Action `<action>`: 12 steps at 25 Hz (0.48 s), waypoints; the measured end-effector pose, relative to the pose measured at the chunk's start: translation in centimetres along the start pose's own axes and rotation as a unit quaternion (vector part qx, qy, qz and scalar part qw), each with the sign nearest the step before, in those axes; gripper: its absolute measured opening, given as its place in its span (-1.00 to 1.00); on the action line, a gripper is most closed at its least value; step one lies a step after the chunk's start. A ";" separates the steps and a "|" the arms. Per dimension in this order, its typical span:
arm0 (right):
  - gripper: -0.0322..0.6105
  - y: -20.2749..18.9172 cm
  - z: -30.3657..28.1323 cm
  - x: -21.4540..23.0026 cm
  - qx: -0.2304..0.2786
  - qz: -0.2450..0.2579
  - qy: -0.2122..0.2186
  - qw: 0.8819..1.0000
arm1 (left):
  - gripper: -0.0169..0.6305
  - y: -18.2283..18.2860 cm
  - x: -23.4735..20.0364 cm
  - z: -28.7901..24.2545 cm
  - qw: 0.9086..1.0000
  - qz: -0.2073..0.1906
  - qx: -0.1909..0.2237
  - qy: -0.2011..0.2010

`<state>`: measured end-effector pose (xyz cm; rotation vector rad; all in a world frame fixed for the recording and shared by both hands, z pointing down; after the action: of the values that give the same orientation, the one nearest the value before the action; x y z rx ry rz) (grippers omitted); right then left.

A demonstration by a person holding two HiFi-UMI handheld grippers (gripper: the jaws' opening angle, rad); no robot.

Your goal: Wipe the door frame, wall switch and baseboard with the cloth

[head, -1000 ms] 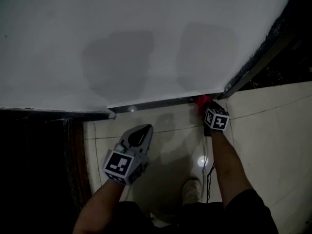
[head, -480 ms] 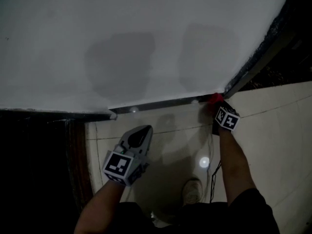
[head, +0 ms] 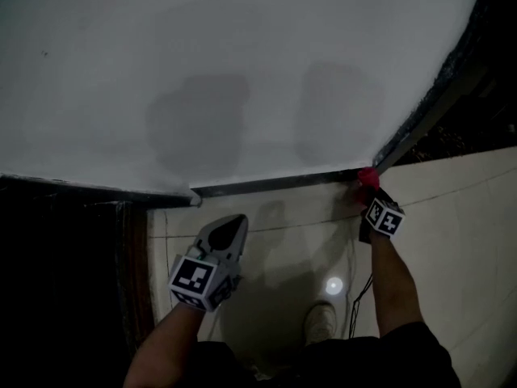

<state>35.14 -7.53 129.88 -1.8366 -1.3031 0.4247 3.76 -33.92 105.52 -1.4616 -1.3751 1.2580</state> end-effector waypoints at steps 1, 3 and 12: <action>-0.71 0.2 0.7 -0.5 0.006 0.003 0.012 1.000 | -0.94 0.1 -0.3 0.6 1.000 -0.001 0.003 0.002; -0.71 0.7 2.9 -2.3 0.025 0.004 0.046 0.999 | -0.94 0.5 -1.0 2.0 1.000 -0.004 0.009 0.009; -0.71 5.3 17.1 -13.6 0.073 0.067 0.177 0.979 | -0.94 8.4 -6.6 12.6 0.994 0.026 0.080 0.070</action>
<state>21.34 -13.03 113.01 -1.7840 -0.8876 0.2421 -5.96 -42.77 95.62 -1.4538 -1.1246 1.2433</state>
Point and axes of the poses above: the fingertips, and each gripper's own axes: z backward along the fingers, x to its right, y out of its top, the point moved 3 cm from there along z, backward along the fingers, and after that the axes turned 6 degrees about -y, right-handed, at the moved point
